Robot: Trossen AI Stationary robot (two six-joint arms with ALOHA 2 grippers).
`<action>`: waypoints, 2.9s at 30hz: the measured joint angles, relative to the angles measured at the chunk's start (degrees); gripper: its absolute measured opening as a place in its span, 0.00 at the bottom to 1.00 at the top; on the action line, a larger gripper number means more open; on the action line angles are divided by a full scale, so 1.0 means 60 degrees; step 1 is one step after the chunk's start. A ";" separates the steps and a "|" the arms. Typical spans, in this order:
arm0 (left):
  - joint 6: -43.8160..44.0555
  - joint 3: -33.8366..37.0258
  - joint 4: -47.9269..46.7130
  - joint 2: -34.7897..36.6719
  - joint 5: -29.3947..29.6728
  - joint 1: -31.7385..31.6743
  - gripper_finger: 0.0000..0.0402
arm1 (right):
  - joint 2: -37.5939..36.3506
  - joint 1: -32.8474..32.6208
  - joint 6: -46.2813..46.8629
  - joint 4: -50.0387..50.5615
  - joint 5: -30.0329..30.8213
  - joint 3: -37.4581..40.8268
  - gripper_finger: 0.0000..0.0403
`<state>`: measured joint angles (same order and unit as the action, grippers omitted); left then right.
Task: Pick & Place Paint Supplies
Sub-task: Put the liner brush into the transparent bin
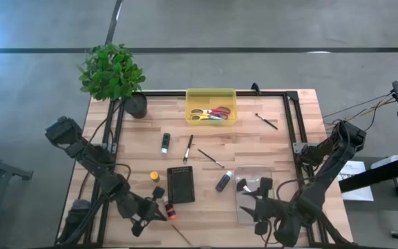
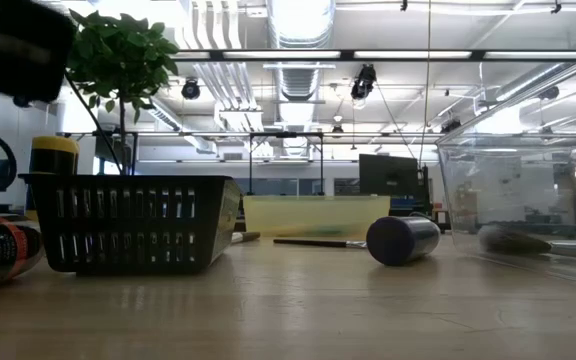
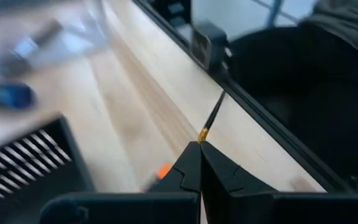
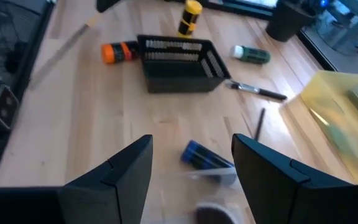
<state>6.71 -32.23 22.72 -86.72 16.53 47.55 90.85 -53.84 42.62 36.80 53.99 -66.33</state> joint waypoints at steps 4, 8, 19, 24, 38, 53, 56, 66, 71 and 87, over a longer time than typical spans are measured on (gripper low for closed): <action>-0.1014 -0.0041 0.0614 0.0000 0.1123 -0.0068 0.00 | 0.0000 0.0003 -0.0543 -0.1191 0.0512 0.0319 0.54; -0.2165 -0.0352 0.0660 0.0000 0.2002 -0.0298 0.00 | 0.0000 0.0092 -0.1725 -0.3001 0.0757 0.0698 0.54; -0.4341 -0.1251 0.0750 0.0000 0.1997 -0.1423 0.00 | 0.0025 0.1371 -0.5367 -0.9822 -0.1260 0.2545 0.54; -0.4410 -0.1286 0.0734 -0.0004 0.1818 -0.1692 0.00 | 0.0029 0.2405 -0.5373 -1.1307 -0.2832 0.3486 0.54; -0.2714 -0.1290 -0.0083 -0.0011 0.0113 -0.1708 0.03 | 0.0033 0.2424 -0.5408 -1.1495 -0.3791 0.3589 0.54; -0.0883 -0.4615 -0.3453 -0.3523 0.1035 -0.0469 0.33 | 0.0040 0.1582 -0.5774 -1.1399 -0.3716 0.3115 0.54; 0.0170 -0.5888 -0.5791 -0.3945 0.2562 -0.0179 0.36 | 0.0040 0.1476 -0.5854 -1.1382 -0.3672 0.3072 0.54; 0.3575 -0.6964 -0.8334 -0.4704 0.1943 -0.0430 0.35 | 0.0040 0.1140 -0.5896 -1.1133 -0.3215 0.3007 0.54; 0.3611 -0.6936 -0.8261 -0.4772 0.1544 -0.0700 0.27 | 0.0040 0.1069 -0.5893 -1.1140 -0.3208 0.3007 0.54; 0.3966 -0.6236 -0.8144 -0.4770 0.1306 -0.0865 0.22 | 0.0040 0.1012 -0.5853 -1.1023 -0.3208 0.3014 0.54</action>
<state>30.51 -69.65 -26.14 -115.34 24.37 42.36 91.09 -47.77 7.51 -29.34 34.74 -48.25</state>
